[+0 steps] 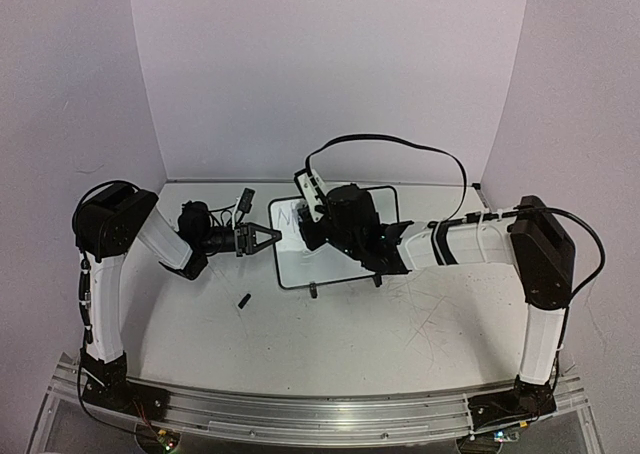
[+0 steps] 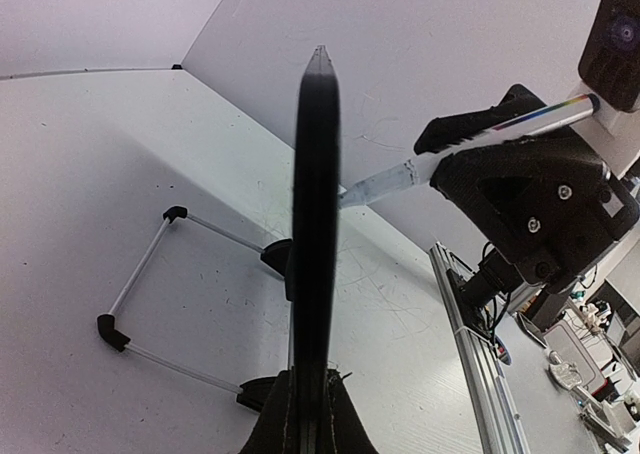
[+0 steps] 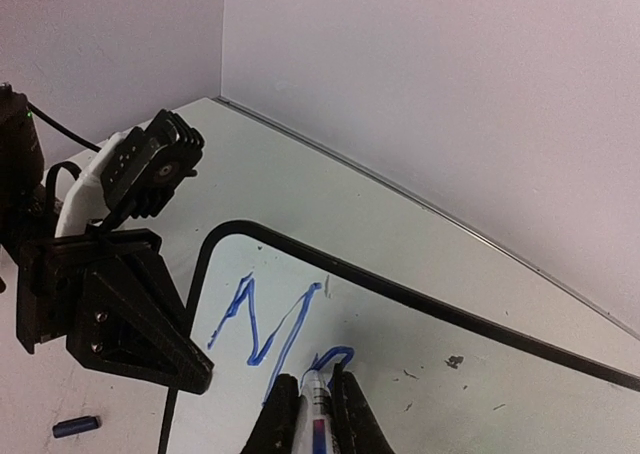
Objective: Write a sentence on the whiteboard
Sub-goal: Write on the whiteboard with the whiteboard marker without the cap.
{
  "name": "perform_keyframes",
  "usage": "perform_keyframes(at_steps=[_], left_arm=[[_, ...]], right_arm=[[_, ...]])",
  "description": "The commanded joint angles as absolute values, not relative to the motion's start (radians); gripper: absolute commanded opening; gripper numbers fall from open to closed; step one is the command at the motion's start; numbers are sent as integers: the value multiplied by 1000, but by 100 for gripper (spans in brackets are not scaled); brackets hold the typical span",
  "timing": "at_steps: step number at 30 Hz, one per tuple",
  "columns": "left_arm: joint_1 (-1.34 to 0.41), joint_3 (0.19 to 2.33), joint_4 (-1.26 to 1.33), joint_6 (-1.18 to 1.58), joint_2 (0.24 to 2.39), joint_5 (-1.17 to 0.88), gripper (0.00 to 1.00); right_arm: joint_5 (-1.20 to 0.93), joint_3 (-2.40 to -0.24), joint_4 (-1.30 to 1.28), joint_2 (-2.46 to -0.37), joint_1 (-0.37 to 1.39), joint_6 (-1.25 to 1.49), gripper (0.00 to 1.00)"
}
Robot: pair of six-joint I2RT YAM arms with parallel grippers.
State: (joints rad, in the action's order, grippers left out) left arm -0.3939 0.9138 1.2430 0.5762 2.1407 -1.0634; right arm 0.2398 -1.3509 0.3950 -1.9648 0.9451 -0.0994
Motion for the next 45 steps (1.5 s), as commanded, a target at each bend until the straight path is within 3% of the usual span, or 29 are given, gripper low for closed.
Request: perform_keyframes(at_steps=[1, 6, 45], left_arm=[[-393, 909, 1246, 574, 2111, -1094, 0], [-393, 915, 1245, 575, 2115, -1094, 0], [-393, 915, 1244, 576, 2111, -1097, 0]], right_arm=[[230, -1312, 384, -1881, 939, -69, 0], [182, -1246, 439, -1788, 911, -29, 0], [244, -1358, 410, -1937, 906, -108, 0]])
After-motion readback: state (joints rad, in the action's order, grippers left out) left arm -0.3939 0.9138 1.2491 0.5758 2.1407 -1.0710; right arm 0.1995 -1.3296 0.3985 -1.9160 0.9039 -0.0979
